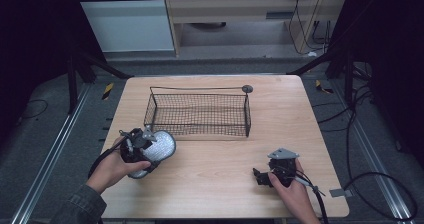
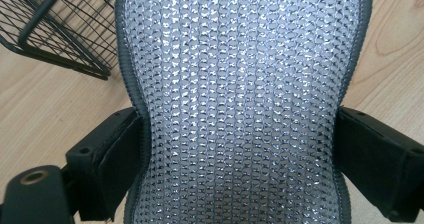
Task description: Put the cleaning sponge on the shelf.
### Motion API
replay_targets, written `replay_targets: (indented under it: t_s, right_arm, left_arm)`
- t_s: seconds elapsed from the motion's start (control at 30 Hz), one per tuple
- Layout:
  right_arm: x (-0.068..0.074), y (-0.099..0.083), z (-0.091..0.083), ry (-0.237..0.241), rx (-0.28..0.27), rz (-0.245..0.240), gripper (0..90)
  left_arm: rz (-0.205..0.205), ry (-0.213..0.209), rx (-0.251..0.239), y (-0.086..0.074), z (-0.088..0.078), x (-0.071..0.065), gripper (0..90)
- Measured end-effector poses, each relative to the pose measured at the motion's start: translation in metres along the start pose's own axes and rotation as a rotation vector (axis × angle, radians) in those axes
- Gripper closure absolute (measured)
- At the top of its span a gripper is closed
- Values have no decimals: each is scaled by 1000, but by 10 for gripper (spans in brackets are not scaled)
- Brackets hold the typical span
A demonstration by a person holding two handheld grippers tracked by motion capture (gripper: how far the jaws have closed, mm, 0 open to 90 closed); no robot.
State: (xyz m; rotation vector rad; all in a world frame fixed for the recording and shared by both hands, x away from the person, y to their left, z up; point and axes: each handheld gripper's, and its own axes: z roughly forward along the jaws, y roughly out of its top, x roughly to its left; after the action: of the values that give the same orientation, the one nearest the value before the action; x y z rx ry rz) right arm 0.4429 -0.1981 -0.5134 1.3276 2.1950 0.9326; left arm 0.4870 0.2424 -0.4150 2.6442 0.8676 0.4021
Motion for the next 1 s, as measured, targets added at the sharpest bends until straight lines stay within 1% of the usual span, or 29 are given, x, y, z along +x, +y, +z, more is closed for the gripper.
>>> replay_targets:
  t_s: [0.23,0.3,0.6,0.73,0.83,0.93,1.0]
  right_arm:
    - [0,0,0,0,0,-1,4]
    - [0,0,0,0,0,0,4]
    - [0,0,0,1,0,-1,3]
    - [0,0,0,2,0,0,3]
    - [0,0,0,3,0,-1,4]
    - [0,0,0,2,0,0,3]
    - [0,0,0,2,0,0,3]
  left_arm:
    - [12,7,-12,3,-8,0,90]
    - [22,15,-14,5,-12,1,90]
    - [40,36,-27,11,-22,4,92]
    - [57,50,-35,17,-31,6,94]
    - [77,64,-26,23,-37,9,95]
    - [92,74,-25,31,-42,13,95]
    - [106,86,-34,40,-47,18,95]
